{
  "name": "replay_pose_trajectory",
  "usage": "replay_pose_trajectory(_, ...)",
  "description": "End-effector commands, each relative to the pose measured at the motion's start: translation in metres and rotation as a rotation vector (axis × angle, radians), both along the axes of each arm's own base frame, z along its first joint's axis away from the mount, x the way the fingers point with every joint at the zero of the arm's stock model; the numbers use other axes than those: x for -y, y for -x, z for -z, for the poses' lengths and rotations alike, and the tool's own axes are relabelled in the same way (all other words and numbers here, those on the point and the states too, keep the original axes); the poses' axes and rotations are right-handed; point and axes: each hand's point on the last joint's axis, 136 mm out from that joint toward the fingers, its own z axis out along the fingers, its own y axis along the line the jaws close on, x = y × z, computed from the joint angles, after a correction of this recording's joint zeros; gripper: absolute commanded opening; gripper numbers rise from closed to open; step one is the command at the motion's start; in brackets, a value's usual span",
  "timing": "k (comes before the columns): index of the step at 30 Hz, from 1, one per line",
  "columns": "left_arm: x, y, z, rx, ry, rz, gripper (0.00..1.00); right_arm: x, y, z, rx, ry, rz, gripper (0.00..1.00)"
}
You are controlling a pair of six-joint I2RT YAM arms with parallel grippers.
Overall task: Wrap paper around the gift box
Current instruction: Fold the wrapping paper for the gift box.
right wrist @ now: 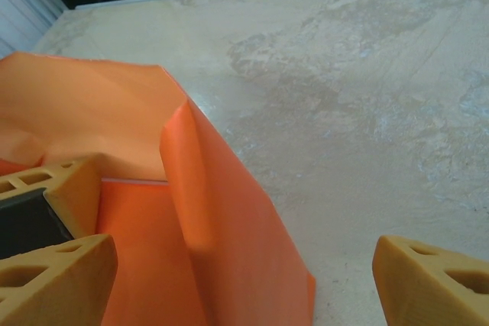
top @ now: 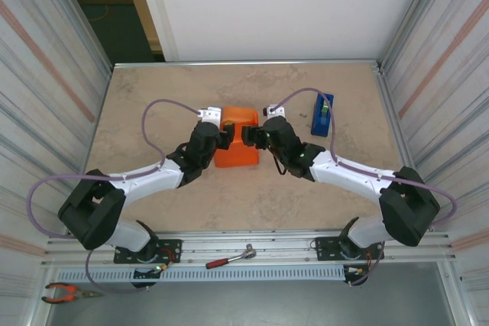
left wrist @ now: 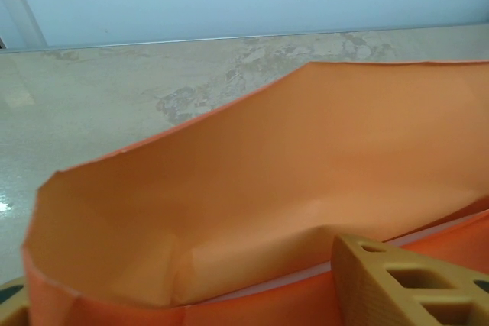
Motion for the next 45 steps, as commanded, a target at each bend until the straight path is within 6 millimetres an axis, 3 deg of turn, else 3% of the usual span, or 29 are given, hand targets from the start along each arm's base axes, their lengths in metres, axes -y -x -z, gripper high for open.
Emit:
replay_pose_trajectory(1,-0.005,0.009,0.031,-0.082,-0.075,-0.007,0.6,-0.006,-0.011,-0.007,0.02,-0.007,0.031,0.85)
replay_pose_trajectory(7,-0.001,0.008,0.02,-0.07,-0.064,0.01,0.58,0.004,-0.025,0.03,-0.016,0.086,0.141,0.82)
replay_pose_trajectory(12,0.004,0.012,-0.028,-0.096,0.019,0.088,0.68,0.009,-0.016,0.056,-0.064,0.11,0.165,0.77)
replay_pose_trajectory(15,-0.009,0.017,-0.053,-0.1,0.087,0.089,0.74,0.009,-0.012,0.063,-0.08,0.108,0.172,0.76)
replay_pose_trajectory(18,-0.033,0.025,-0.06,-0.095,0.159,0.04,0.77,0.01,-0.009,0.066,-0.091,0.106,0.177,0.75)
replay_pose_trajectory(23,-0.068,0.035,-0.059,-0.047,0.24,-0.047,0.77,0.008,-0.006,0.069,-0.105,0.102,0.175,0.74)
replay_pose_trajectory(29,-0.053,0.038,-0.056,-0.012,0.257,0.014,0.76,0.007,-0.006,0.073,-0.116,0.102,0.174,0.73)
replay_pose_trajectory(37,-0.033,0.015,-0.045,-0.001,0.216,-0.016,0.71,0.006,-0.005,0.075,-0.122,0.098,0.178,0.73)
replay_pose_trajectory(40,-0.033,0.005,-0.036,-0.009,0.161,-0.067,0.63,0.006,-0.004,0.074,-0.122,0.098,0.18,0.73)
replay_pose_trajectory(43,-0.041,0.0,-0.026,-0.023,0.068,-0.173,0.42,0.006,-0.004,0.073,-0.122,0.095,0.181,0.74)
replay_pose_trajectory(45,-0.042,-0.003,-0.022,-0.028,0.018,-0.215,0.35,0.006,-0.003,0.072,-0.123,0.095,0.181,0.74)
